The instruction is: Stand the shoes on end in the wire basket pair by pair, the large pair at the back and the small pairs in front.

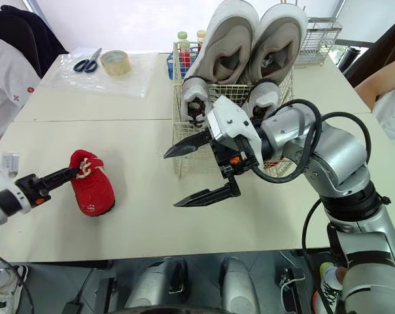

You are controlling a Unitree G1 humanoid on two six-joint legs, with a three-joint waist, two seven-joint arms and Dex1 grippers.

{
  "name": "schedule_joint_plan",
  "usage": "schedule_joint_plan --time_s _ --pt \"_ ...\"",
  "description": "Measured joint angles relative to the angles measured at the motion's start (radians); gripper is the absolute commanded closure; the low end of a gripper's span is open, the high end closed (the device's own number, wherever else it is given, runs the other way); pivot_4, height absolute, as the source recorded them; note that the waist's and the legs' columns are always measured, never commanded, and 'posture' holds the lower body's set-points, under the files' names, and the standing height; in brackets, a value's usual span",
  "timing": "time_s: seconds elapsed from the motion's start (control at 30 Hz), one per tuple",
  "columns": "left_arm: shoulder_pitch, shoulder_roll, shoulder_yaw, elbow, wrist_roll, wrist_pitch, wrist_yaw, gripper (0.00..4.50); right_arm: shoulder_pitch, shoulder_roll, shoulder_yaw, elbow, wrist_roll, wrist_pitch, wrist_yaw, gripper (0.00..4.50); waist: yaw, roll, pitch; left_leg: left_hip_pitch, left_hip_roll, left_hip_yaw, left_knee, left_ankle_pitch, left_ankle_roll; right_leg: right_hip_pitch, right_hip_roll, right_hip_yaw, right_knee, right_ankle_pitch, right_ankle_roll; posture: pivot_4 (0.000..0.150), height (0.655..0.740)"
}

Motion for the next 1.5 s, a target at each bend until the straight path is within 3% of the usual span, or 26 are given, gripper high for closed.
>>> schedule_joint_plan --time_s 0.1,0.13,0.4,0.53,0.6,0.73,0.8,0.97,1.17,1.3,1.5 --pt "-0.023 -0.001 -0.003 0.020 0.033 0.000 -0.028 4.28 0.003 -0.008 -0.008 -0.002 -0.001 0.004 -0.013 0.00 -0.001 0.000 0.000 0.000 0.000 0.000 -0.001 0.000 0.000 0.000 0.000 0.000 0.001 0.000 0.000 0.150 0.7371" --pt "-0.026 -0.001 -0.002 0.021 0.041 0.000 -0.036 4.41 0.004 -0.008 -0.008 -0.002 -0.001 0.005 -0.017 0.00 0.000 0.000 0.000 0.000 0.000 0.000 -0.001 0.000 0.000 -0.001 0.000 0.000 0.001 0.000 0.000 0.150 0.7371" --pt "-0.090 -0.029 0.134 -0.054 0.007 0.001 0.037 4.41 0.004 -0.052 -0.019 0.023 -0.035 -0.001 -0.020 0.00 0.008 -0.001 0.001 -0.001 0.000 0.000 0.000 0.000 0.000 0.000 -0.001 -0.001 0.000 0.000 0.000 0.150 0.7371" --pt "-0.312 -0.063 0.138 -0.269 -0.009 -0.073 0.177 4.41 -0.010 -0.117 -0.106 0.093 -0.033 0.030 -0.033 0.00 0.029 -0.002 0.001 -0.001 -0.001 0.000 0.001 0.000 0.000 0.002 -0.002 -0.001 -0.002 0.002 -0.001 0.150 0.7371" --pt "-0.445 -0.102 0.092 -0.374 -0.002 -0.132 0.247 4.41 -0.030 -0.139 -0.150 0.119 -0.019 0.057 -0.040 0.00 0.028 -0.002 0.000 0.000 -0.002 0.000 0.001 0.000 0.001 0.007 -0.003 -0.001 -0.003 0.003 -0.001 0.150 0.7371" --pt "-0.594 -0.297 -0.135 -0.520 0.107 -0.258 0.333 4.41 -0.065 -0.220 -0.201 0.154 0.010 0.134 -0.044 0.00 0.030 -0.001 0.000 0.000 -0.003 0.001 0.001 0.000 0.002 0.010 -0.003 -0.004 -0.004 0.005 0.003 0.150 0.7371" --pt "-0.593 -0.369 -0.293 -0.551 0.217 -0.325 0.325 4.41 -0.083 -0.273 -0.237 0.161 0.033 0.191 -0.044 0.00 0.025 -0.001 0.000 0.000 -0.002 0.003 0.001 0.001 0.006 0.009 -0.001 -0.005 -0.004 0.005 0.003 0.150 0.7371" --pt "-0.554 -0.476 -0.459 -0.555 0.397 -0.475 0.291 4.41 -0.086 -0.354 -0.269 0.164 0.063 0.281 -0.048 0.00 0.023 0.000 0.001 0.001 0.003 0.003 0.002 0.002 0.006 0.009 0.004 -0.006 -0.004 0.005 0.003 0.150 0.7371" --pt "-0.506 -0.554 -0.572 -0.562 0.573 -0.616 0.267 4.41 -0.073 -0.399 -0.314 0.132 0.102 0.355 -0.083 0.00 0.032 0.000 0.001 0.001 0.003 0.003 0.005 -0.001 0.011 0.011 0.003 -0.006 -0.004 0.004 0.003 0.150 0.7371" --pt "-0.457 -0.624 -0.669 -0.532 0.690 -0.705 0.265 4.41 0.044 -0.438 -0.384 0.079 0.149 0.416 -0.103 0.00 0.043 0.000 0.001 -0.001 0.002 0.001 0.010 -0.004 0.015 0.013 0.001 -0.006 -0.005 0.004 0.003 0.150 0.7371" --pt "-0.407 -0.664 -0.735 -0.519 0.827 -0.782 0.272 4.41 0.163 -0.461 -0.566 -0.024 0.348 0.586 -0.154 0.00 0.055 0.001 0.000 -0.002 0.003 0.001 0.017 -0.009 0.022 0.015 0.000 -0.006 -0.005 0.003 0.000 0.150 0.7371"
